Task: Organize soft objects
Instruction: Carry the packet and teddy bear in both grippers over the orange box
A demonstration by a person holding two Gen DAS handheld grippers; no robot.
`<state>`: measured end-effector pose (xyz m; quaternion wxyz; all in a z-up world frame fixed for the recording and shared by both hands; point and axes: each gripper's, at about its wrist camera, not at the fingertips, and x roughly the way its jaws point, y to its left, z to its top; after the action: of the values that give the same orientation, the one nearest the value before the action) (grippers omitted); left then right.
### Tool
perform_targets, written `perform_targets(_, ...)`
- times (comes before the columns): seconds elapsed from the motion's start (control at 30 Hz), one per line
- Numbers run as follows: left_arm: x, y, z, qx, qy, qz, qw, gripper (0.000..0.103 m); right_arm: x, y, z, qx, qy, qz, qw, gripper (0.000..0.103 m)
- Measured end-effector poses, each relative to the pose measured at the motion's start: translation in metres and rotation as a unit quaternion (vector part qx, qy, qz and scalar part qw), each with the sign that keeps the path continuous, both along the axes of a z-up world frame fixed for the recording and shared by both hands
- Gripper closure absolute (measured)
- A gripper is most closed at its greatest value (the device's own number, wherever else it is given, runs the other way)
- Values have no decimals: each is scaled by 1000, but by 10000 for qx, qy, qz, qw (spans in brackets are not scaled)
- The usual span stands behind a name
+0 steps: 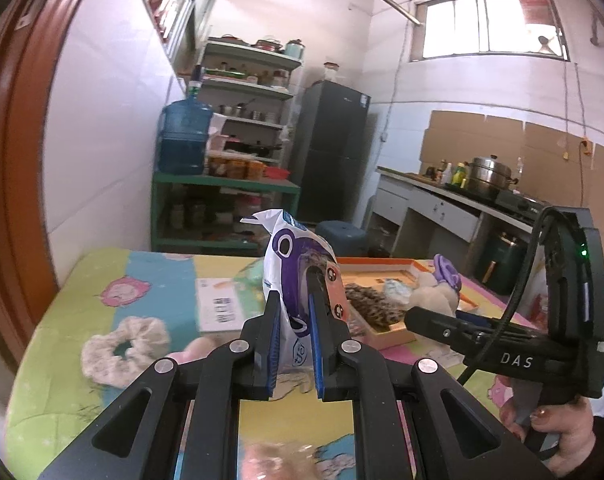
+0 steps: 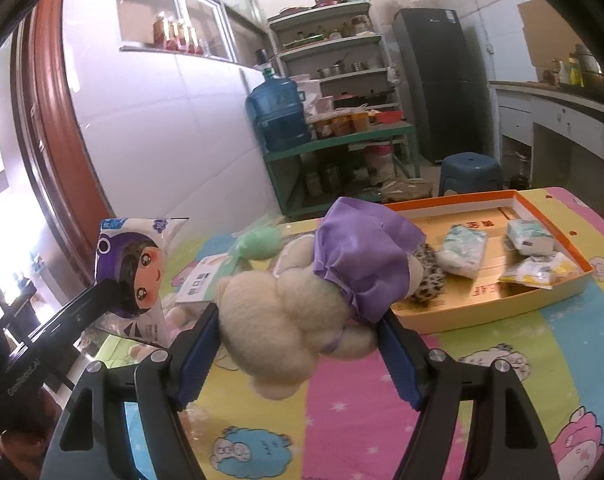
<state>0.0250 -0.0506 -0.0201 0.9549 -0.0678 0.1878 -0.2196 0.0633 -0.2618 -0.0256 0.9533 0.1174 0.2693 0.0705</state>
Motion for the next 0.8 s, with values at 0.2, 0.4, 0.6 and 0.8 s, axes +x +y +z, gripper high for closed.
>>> perform_targets(0.2,7,-31,3,-48,37,-229,9997,90,-2,-30,0,114,-38,-216,9997,28)
perform_targets(0.4,17,-58,3,-91,87,-372,9992,90,0,-62,-6,276,-48,-438,9986,28)
perform_targets(0.6,30,-87,2,-34,176,-453,9988,90,2,-91,-14,386,-43,-601,9974,28)
perform_targets(0.8,42,-122,2,80,202,-550,9982,90,6,-121,-14,352,-117,-744,9965,28)
